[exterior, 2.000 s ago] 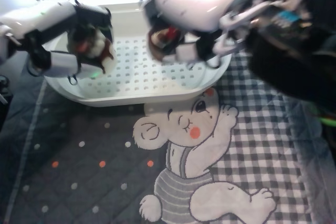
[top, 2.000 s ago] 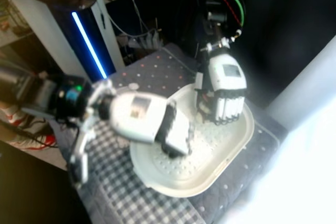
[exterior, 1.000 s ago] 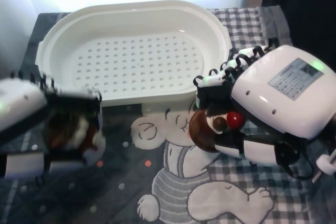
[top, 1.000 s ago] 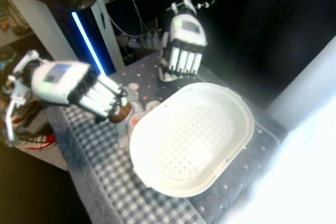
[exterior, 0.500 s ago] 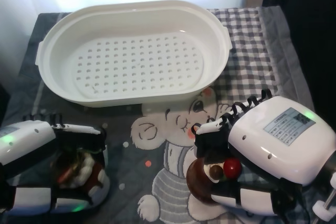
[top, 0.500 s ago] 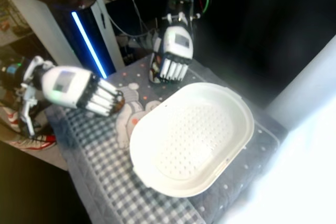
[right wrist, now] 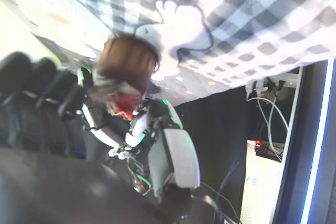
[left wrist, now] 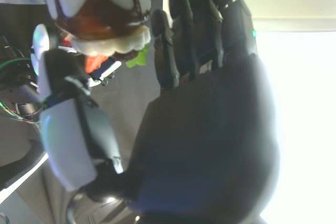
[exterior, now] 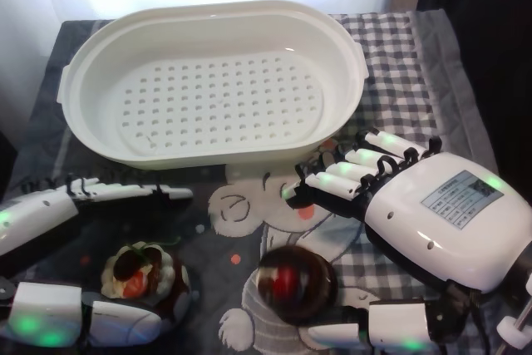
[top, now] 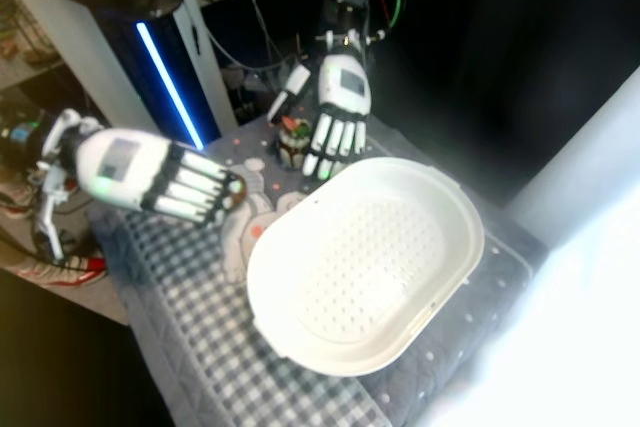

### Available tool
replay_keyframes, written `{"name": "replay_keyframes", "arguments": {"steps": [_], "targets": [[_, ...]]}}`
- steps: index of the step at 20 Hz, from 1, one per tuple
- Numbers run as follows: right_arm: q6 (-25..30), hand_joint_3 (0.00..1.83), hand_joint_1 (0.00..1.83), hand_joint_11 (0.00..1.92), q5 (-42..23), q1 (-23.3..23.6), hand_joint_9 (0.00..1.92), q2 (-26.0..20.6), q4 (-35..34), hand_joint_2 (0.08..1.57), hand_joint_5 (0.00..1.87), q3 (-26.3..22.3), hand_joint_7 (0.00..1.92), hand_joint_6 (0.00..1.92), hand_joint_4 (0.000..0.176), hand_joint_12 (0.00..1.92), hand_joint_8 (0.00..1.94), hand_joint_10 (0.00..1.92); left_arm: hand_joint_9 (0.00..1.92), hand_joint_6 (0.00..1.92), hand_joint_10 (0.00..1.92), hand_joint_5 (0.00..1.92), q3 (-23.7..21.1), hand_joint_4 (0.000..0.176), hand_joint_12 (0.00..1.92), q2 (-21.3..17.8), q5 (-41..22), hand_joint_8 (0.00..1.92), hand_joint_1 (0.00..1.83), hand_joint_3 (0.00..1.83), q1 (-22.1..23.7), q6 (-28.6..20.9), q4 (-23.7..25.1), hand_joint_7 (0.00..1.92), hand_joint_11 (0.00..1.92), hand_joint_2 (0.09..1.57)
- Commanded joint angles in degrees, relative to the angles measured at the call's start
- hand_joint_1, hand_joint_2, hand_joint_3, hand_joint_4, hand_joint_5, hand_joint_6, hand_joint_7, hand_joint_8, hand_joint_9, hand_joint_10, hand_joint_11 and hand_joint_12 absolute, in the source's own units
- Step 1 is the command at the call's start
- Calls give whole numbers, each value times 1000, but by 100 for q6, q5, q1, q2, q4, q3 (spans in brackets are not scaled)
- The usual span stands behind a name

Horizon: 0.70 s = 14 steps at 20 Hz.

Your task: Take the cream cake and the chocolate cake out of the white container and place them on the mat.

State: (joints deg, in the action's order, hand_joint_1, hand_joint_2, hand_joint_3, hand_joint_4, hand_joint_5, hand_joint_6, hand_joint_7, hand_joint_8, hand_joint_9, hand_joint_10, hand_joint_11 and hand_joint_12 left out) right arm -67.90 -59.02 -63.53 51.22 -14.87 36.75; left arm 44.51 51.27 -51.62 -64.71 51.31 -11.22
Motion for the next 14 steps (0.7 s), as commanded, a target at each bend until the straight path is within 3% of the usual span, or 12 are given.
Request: {"name": "replay_keyframes", "arguments": {"steps": [1, 2, 3, 4, 5, 6, 7, 9, 10, 11, 12, 14], "targets": [[15, 1, 623, 111, -709, 34, 361, 16, 160, 889, 381, -9, 469, 523, 0, 1563, 546, 883, 280, 5, 115, 342, -2, 80, 959, -5, -821, 7, 491, 0, -9, -50, 2, 313, 0, 897], [15, 37, 374, 196, -845, 33, 423, -7, 143, 990, 375, -5, 523, 651, 0, 1675, 645, 1002, 467, 28, 166, 460, -2, 14, 1167, -36, -1089, 42, 315, 6, -85, -50, -142, 487, 113, 982], [31, 60, 223, 274, -984, 33, 455, -49, 139, 1091, 349, -8, 531, 808, 0, 1738, 818, 1149, 575, 39, 218, 550, -4, 25, 1254, -76, -1376, 61, 249, 3, -147, -50, -269, 611, 185, 1063], [89, 77, 57, 288, -1086, 33, 519, -97, 142, 1214, 432, -4, 597, 912, 0, 1715, 937, 1202, 654, 53, 408, 676, -14, 19, 1260, -131, -1647, 121, 205, 7, -198, -49, -382, 761, 279, 1157], [124, 74, 11, 361, -1159, 33, 554, -137, 150, 1287, 483, 1, 625, 985, 0, 1720, 1030, 1272, 658, 60, 643, 756, -19, 0, 1306, -173, -1821, 185, 228, 6, -227, -48, -456, 839, 343, 1219], [197, 67, 1, 516, -1340, 33, 653, -225, 160, 1333, 582, 12, 698, 1134, 0, 1757, 1194, 1397, 696, 75, 897, 851, -20, 0, 1405, -246, -2186, 359, 285, 11, -249, -45, -559, 883, 452, 1299], [229, 67, 0, 692, -1436, 33, 792, -266, 160, 1375, 711, 15, 816, 1212, 0, 1709, 1262, 1445, 772, 108, 1010, 957, -22, 0, 1449, -288, -2339, 512, 443, 5, -252, -41, -595, 915, 592, 1333], [255, 52, 0, 892, -1842, 33, 955, -387, 156, 1420, 832, 17, 941, 1362, 0, 1712, 1402, 1530, 841, 142, 961, 1040, -53, 0, 1399, -432, -2890, 600, 498, 0, -253, 55, -690, 955, 670, 1320], [255, 54, 0, 980, -2063, 34, 1036, -441, 144, 1447, 903, 25, 1020, 1395, 0, 1799, 1471, 1626, 885, 1096, 883, 799, -78, 121, 1381, -499, -3139, 537, 803, 8, -248, 145, -727, 1008, 652, 1257], [255, 68, 0, 1071, -2278, 34, 1118, -494, 96, 1501, 968, 39, 1091, 1443, 0, 1880, 1527, 1695, 892, 1394, 873, 681, -85, 165, 1387, -540, -3326, 519, 820, 11, -239, 199, -755, 1030, 622, 1284], [255, 66, 13, 1135, -2525, 34, 1180, -558, 17, 1514, 1026, 64, 1155, 1454, 0, 1904, 1525, 1697, 900, 1478, 917, 643, -73, 174, 1434, -574, -3521, 506, 814, 2, -215, 247, -790, 1048, 627, 1305], [255, 40, 111, 1205, -2906, 34, 1207, -645, -106, 1473, 1043, 114, 1175, 1501, 0, 1920, 1586, 1739, 994, 1300, 799, 775, -20, 111, 1318, -624, -3808, 419, 933, 1, -168, 286, -851, 1120, 745, 1231]]}}
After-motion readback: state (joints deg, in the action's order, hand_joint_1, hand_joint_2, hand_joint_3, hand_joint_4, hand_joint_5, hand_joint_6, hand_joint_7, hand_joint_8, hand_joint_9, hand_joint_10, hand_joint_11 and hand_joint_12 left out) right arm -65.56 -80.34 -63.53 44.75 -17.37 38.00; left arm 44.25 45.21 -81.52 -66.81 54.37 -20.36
